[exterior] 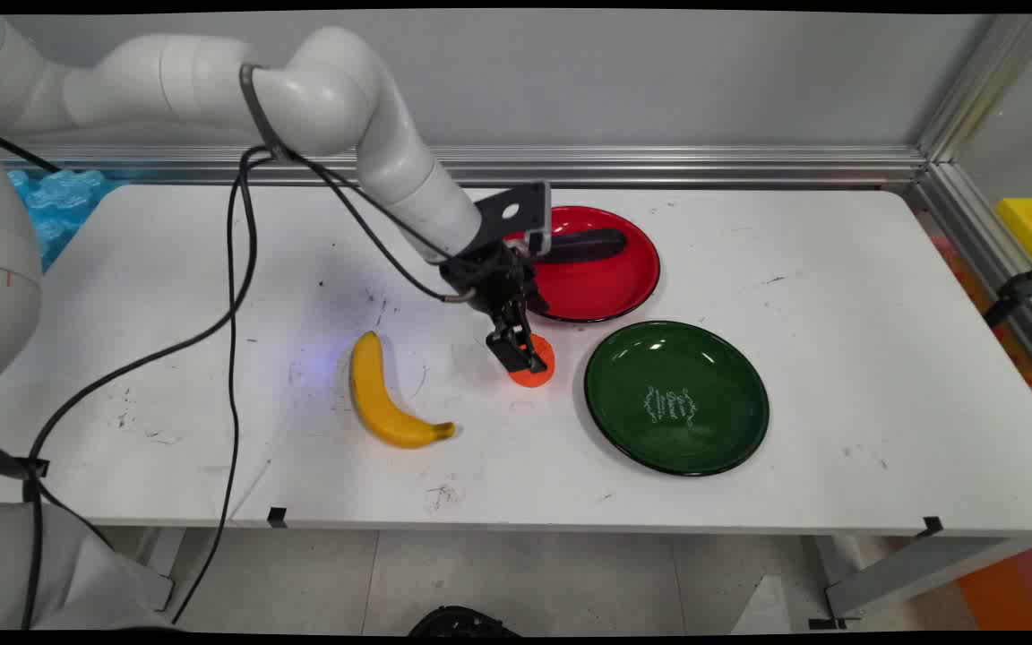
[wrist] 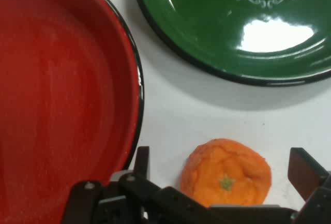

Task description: Pick up the eggplant from the red plate

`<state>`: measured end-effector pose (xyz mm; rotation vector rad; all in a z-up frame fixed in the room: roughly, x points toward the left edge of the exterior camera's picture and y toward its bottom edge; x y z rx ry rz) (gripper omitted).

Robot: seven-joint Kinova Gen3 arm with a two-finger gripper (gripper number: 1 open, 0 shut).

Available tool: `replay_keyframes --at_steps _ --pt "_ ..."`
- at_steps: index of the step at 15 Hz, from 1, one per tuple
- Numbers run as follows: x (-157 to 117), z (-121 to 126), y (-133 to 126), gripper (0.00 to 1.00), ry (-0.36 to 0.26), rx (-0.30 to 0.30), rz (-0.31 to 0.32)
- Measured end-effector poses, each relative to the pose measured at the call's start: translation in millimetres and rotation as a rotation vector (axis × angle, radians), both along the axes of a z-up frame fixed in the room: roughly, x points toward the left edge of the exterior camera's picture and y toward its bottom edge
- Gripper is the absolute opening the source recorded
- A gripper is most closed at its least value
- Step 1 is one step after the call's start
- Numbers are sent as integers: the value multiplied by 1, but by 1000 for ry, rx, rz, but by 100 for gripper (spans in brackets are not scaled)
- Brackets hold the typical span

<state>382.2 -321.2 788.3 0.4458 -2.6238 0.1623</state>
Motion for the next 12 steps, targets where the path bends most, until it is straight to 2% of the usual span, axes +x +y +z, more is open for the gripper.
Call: replay_keyframes --at_steps 4,9,12 --pt "6 27 -9 100 -10 15 2" --pt "27 62 -15 100 -64 50 26" --pt "36 74 -18 100 -89 66 45"
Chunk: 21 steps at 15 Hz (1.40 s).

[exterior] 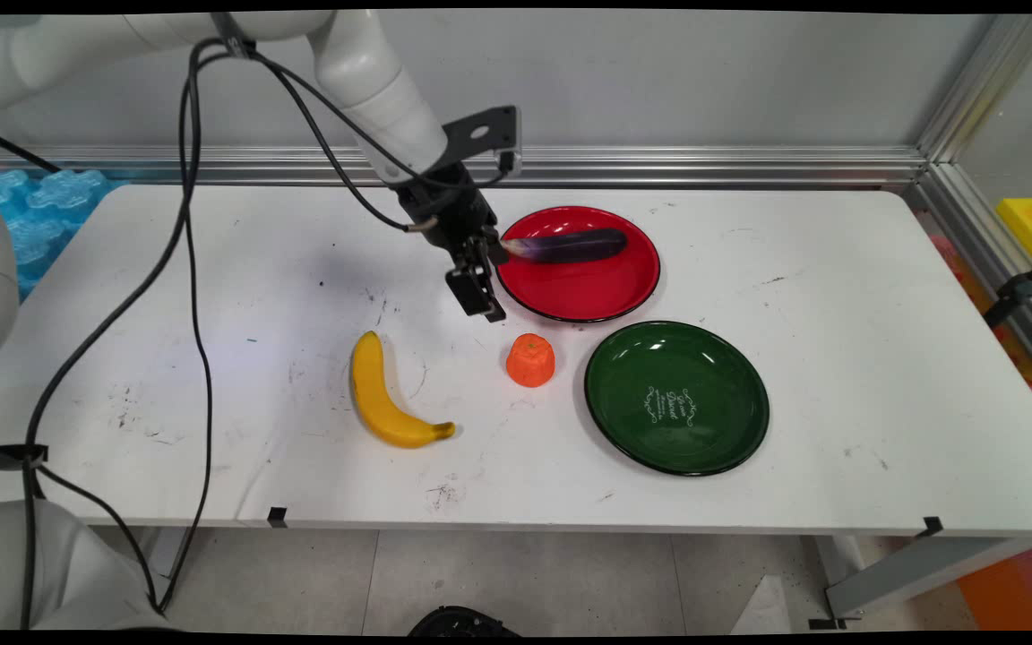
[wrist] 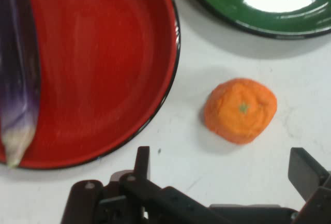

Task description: Pick up the eggplant from the red plate

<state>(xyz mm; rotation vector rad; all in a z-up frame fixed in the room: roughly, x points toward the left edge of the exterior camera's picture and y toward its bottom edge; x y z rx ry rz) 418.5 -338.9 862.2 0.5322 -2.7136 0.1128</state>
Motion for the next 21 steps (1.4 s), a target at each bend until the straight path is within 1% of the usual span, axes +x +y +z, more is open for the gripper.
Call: replay_keyframes --at_steps 3,5,7,11,15,18,21 --pt "7 8 -9 100 -16 10 32" --pt "8 13 -22 100 -20 9 66" --pt "5 16 -40 100 -17 -5 90" --pt "-9 16 -83 100 -3 -54 123" --pt "-21 3 -121 100 -4 -95 124" --pt "-22 -15 -140 100 -18 -117 109" --pt "-22 -36 -151 100 -25 -117 90"
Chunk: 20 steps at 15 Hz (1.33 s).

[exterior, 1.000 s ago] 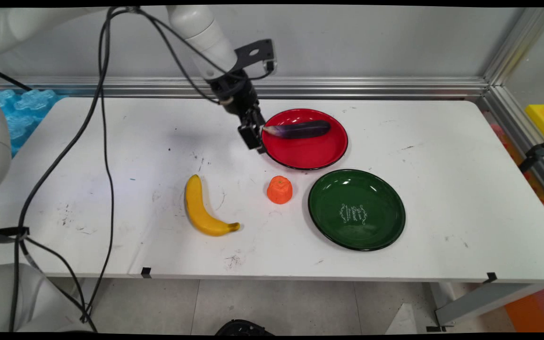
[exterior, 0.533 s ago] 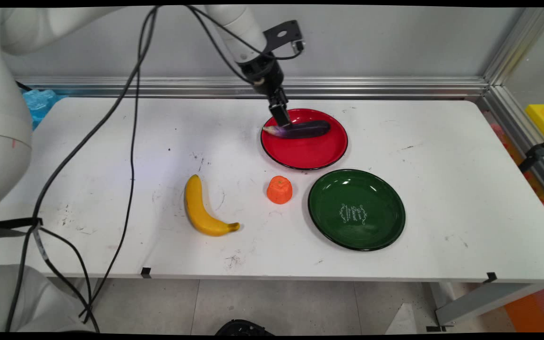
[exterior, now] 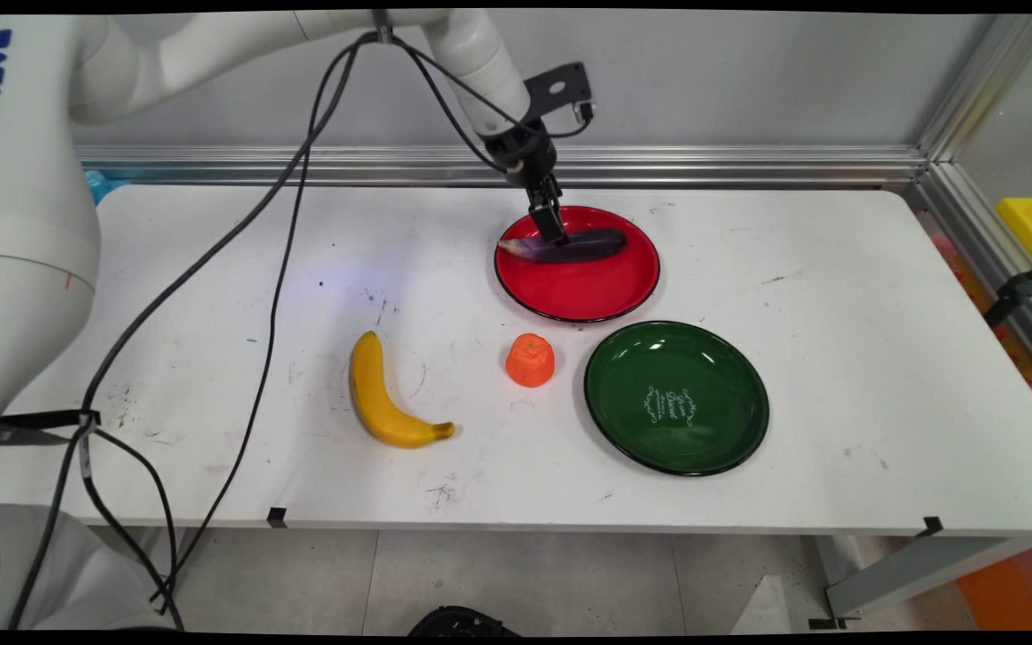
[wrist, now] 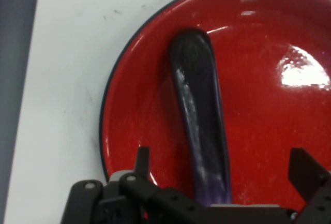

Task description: Pick up the eggplant from the red plate, then place the picked object on the table

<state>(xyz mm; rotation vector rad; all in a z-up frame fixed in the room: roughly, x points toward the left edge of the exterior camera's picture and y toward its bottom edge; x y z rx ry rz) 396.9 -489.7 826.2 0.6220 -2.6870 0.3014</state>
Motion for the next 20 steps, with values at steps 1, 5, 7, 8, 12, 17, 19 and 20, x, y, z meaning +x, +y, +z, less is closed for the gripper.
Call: replay_keyframes --at_steps 1,5,7,8,12,17,19,20 --pt "0 -6 -2 100 0 3 -6" --pt "-2 -28 -8 100 4 15 -14" --pt "-2 -36 -9 100 9 18 -15" --pt "-3 -39 -10 100 12 19 -15" --pt "-4 -49 -12 0 23 26 -7" --pt "-5 -53 -11 0 32 30 4" --pt "-7 -48 -11 0 39 27 7" --pt "-10 -44 -10 0 44 27 9"
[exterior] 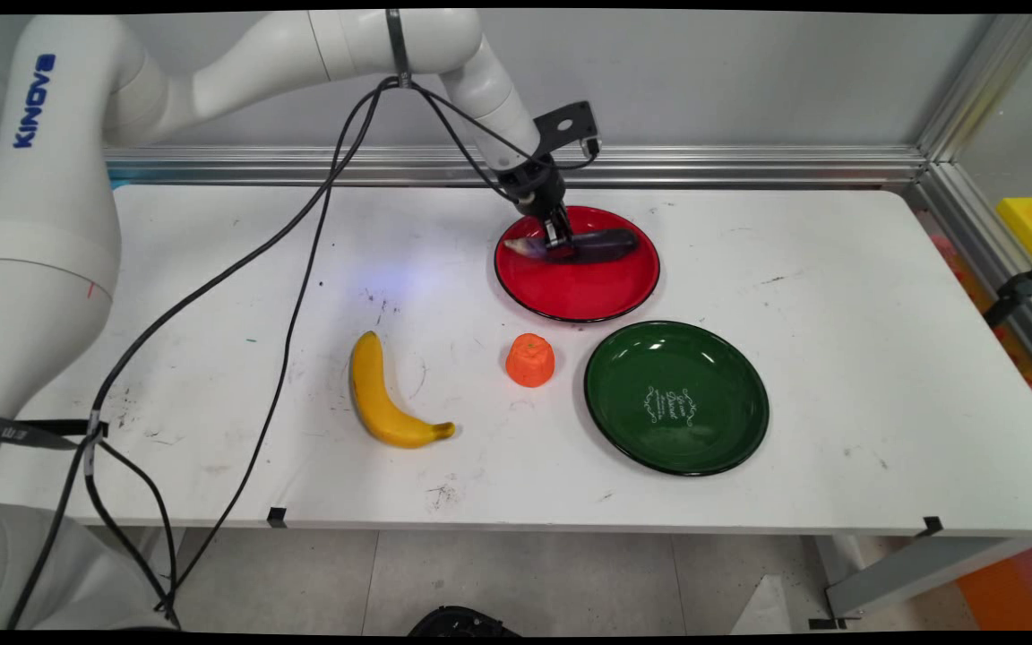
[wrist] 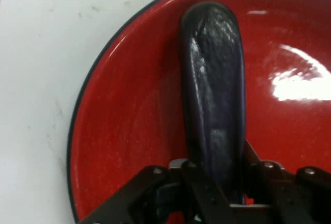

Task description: Place the picked object on the table

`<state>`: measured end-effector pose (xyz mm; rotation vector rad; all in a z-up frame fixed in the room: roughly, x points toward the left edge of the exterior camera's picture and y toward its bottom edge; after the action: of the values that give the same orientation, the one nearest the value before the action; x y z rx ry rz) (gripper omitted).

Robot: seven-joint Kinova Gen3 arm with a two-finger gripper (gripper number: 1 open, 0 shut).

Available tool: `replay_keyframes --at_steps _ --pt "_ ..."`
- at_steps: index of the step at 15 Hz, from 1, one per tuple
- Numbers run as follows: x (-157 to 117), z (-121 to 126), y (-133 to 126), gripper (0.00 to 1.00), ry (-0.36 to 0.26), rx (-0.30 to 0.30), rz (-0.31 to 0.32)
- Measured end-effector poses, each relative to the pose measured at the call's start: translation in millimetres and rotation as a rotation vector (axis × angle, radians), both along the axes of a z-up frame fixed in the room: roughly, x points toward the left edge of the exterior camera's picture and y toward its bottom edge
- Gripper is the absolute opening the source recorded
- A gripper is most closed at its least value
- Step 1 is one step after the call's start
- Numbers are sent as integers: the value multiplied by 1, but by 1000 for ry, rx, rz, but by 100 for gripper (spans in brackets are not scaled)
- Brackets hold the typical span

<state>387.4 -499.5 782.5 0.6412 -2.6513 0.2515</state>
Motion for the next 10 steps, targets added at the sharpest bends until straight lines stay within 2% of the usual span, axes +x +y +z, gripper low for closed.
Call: replay_keyframes --at_steps 6,10 --pt "-13 36 15 0 22 10 5" --pt "-16 67 38 0 24 31 -2"
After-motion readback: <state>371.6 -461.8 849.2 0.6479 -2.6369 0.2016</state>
